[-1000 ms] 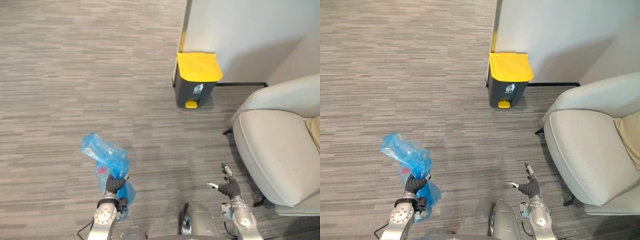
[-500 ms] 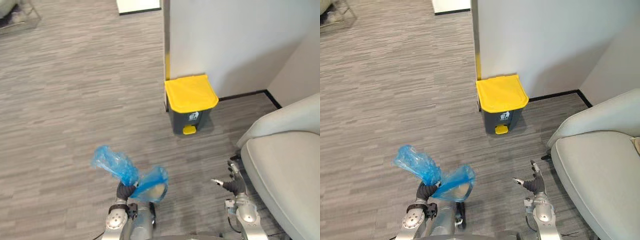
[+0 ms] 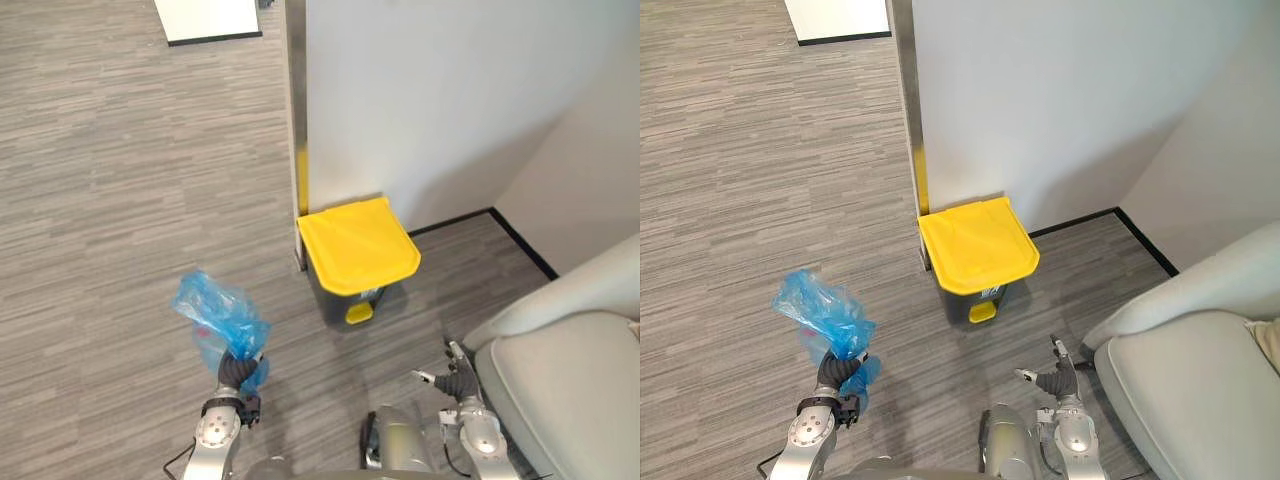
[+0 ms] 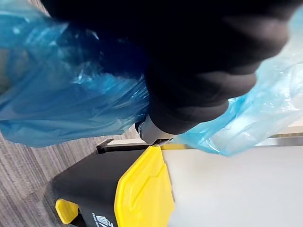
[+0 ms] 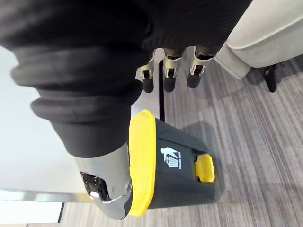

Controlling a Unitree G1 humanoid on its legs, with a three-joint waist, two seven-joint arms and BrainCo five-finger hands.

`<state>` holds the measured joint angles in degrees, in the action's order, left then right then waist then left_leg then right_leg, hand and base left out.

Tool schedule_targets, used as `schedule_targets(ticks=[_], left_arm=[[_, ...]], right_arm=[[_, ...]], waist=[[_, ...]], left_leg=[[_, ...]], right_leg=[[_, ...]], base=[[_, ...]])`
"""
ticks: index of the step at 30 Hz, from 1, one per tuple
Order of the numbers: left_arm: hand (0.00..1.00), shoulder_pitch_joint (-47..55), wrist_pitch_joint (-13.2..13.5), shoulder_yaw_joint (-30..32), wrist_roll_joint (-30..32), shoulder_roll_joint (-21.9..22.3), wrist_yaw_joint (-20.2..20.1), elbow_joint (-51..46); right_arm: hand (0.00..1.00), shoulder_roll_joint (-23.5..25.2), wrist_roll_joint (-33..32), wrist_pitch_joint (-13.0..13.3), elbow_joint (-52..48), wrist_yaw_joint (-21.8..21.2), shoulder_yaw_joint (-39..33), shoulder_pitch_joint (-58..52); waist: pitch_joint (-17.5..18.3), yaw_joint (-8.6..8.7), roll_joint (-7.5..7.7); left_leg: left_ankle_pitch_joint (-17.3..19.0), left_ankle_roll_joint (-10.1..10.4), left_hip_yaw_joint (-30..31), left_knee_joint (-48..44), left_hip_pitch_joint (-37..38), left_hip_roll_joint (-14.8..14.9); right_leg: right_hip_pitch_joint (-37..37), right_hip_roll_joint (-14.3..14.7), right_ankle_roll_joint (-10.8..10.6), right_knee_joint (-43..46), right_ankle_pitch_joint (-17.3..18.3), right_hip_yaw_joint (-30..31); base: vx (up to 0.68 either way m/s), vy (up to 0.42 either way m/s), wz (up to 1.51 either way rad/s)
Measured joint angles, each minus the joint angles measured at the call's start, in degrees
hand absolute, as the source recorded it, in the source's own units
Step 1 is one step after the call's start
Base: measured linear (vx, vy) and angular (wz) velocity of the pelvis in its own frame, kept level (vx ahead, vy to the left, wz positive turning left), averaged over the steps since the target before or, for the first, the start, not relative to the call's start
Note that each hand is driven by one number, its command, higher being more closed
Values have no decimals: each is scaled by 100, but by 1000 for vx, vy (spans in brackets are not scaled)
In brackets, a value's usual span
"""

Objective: Gather rubbish on tea table into small bin, then transfer packed bag to large trash can.

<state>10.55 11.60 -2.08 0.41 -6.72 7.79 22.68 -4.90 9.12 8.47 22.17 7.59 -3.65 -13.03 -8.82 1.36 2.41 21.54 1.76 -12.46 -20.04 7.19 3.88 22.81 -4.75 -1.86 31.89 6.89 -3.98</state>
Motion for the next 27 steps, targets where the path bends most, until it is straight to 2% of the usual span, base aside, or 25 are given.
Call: schedule_targets(ticks=[1,2,5,6,8,9,10,11,12,13,14,15,16,23,25,27], left_arm=[[100,-82,-12,6,1,109,5,170],[100,-88,-3,27,1,166,1,165],[100,-154,-8,57,0,372,-5,169],[100,-100,0,51,-2,458,-6,164],[100,-15,-2,37,-2,524,-6,166],[100,17,-2,33,-2,570,-8,165],[100,39,-2,33,-2,598,-11,163],[100,57,-2,38,-1,593,-14,166],[100,63,-3,38,-2,596,-14,178],[100,69,-2,4,-3,617,-20,224],[100,40,-9,4,-2,548,-21,344],[100,55,-6,0,1,520,-22,350],[100,62,-6,3,8,487,-22,362],[100,104,-8,158,12,310,-5,413],[100,110,-6,240,11,285,2,413],[100,122,-4,285,11,217,5,412]], right_arm=[[0,-63,-1,-18,92,0,-37,32],[0,-57,-3,-17,82,1,-52,41],[0,-62,-7,-22,16,-5,-69,100],[0,-49,-20,-16,-83,2,1,113],[0,-29,-73,11,-153,21,16,124],[0,-32,-86,17,-189,32,9,138],[0,-39,-147,17,-201,39,0,172],[0,-35,-182,12,-175,54,-57,198],[0,-33,-183,8,-153,62,-112,197],[0,-22,-181,8,-115,110,-279,185],[0,100,-180,-40,58,121,-357,153],[0,106,-176,-37,59,120,-355,99],[0,112,-169,-26,61,121,-357,5],[0,124,-161,-18,561,130,-401,27],[0,112,-163,-24,782,151,-504,28],[0,79,-166,-30,1007,228,-604,20]], waist=[[33,22,-169],[37,-19,-234],[-56,-6,-334],[-82,-104,-321],[-74,-199,-277],[-59,-238,-244],[-25,-265,-292],[-18,-252,-325],[-13,-251,-337],[62,-206,-539],[60,-224,-301],[86,-221,-256],[150,-215,-146],[172,-217,-141],[172,-216,-153],[193,-207,-212]], left_leg=[[1,75,139,-44,79,184],[-146,273,160,-224,14,272],[-1041,277,289,-1899,-615,501],[-1083,206,270,-2904,-984,781],[-929,164,164,-3266,-1290,905],[-864,75,111,-3131,-1489,907],[-783,28,98,-2588,-1749,873],[-773,91,107,-1671,-1867,768],[-867,149,104,-1126,-1869,695],[-1581,96,166,-21,-1823,604],[-1558,60,61,-21,-1648,474],[-1555,55,39,68,-1597,415],[-1550,47,-41,231,-1517,297],[-1531,18,-377,596,-1209,242],[-1532,20,-517,713,-1143,289],[-1552,47,-647,803,-1134,352]], right_leg=[[-150,73,71,48,103,-108],[-211,93,142,62,217,-210],[-910,156,271,-396,392,-399],[-1501,219,300,-809,408,-380],[-1979,235,324,-1120,422,-325],[-2129,235,324,-1255,422,-241],[-2260,232,320,-1433,424,-184],[-2278,207,260,-1441,459,-105],[-2286,199,191,-1416,500,-65],[-2348,281,-4,-1373,642,-43],[-2366,121,-78,-1314,755,102],[-2367,71,-84,-1318,750,126],[-2369,-41,-85,-1374,749,212],[-2460,-128,-252,-1661,621,584],[-2444,-90,-262,-1738,578,665],[-2343,11,-279,-1824,392,816]], base=[[554,-147,41],[536,-152,27],[492,-172,26],[465,-146,-8],[369,-82,-29],[346,5,-41],[373,80,-48],[290,125,-40],[263,178,-26],[259,172,-21],[259,144,-17],[276,127,-18],[210,90,-15],[89,33,-22],[-2,-15,-33],[-17,25,-48]])
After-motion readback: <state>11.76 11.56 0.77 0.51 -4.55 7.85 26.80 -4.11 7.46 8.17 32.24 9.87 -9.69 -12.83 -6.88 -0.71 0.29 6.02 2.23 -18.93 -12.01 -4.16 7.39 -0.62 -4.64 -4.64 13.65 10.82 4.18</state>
